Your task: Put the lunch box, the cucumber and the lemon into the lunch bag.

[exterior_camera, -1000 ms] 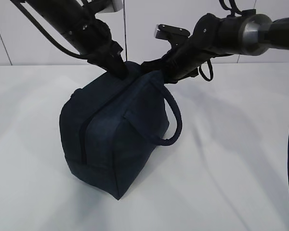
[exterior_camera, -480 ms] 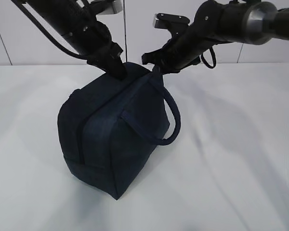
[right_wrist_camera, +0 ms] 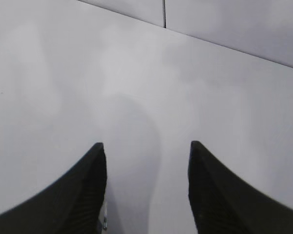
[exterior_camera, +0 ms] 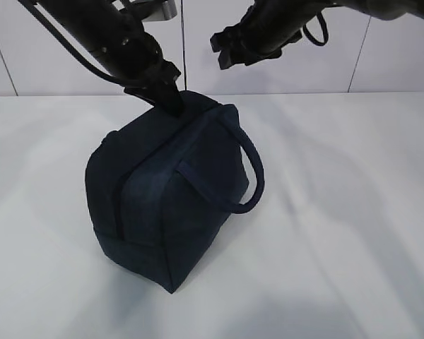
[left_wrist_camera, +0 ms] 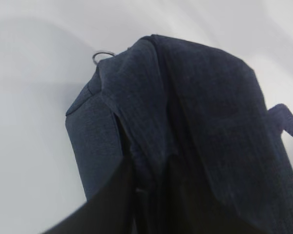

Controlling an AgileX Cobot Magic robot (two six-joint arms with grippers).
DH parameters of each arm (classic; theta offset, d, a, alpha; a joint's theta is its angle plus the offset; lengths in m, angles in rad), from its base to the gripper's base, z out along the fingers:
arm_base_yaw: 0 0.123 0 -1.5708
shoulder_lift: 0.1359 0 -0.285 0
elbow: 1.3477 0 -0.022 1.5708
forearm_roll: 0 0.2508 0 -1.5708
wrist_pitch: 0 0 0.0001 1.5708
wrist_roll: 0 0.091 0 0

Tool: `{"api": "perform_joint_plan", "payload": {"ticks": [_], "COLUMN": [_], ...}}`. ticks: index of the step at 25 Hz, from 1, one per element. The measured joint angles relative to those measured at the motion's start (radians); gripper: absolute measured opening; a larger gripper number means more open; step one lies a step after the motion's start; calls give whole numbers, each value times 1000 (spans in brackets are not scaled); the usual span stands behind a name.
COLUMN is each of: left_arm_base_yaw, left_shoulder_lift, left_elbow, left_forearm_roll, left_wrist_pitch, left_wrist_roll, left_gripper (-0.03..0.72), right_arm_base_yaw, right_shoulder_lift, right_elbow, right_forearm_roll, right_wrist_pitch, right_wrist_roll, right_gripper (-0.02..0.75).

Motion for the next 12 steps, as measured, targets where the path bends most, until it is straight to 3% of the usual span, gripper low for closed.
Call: {"api": "perform_joint_plan", "payload": {"ticks": [5,8,12], "left_arm_base_yaw": [0,0,0], "left_shoulder_lift": [0,-7,-37], "left_elbow": [0,0,0], "left_forearm_roll": [11,34,107], "left_wrist_pitch": [21,45,64], "left_wrist_roll": [-21,-48,-107], "left_gripper": [279,305,344], "right_arm_base_yaw": [0,0,0], "right_shoulder_lift": [0,0,0], "right_elbow": [-115,-165,-213], "right_forearm_roll": [-39,-52,-81], "right_wrist_pitch": [232,377,428], "right_wrist_roll": [-2,-2,5], "right_gripper": [412,412,412]}}
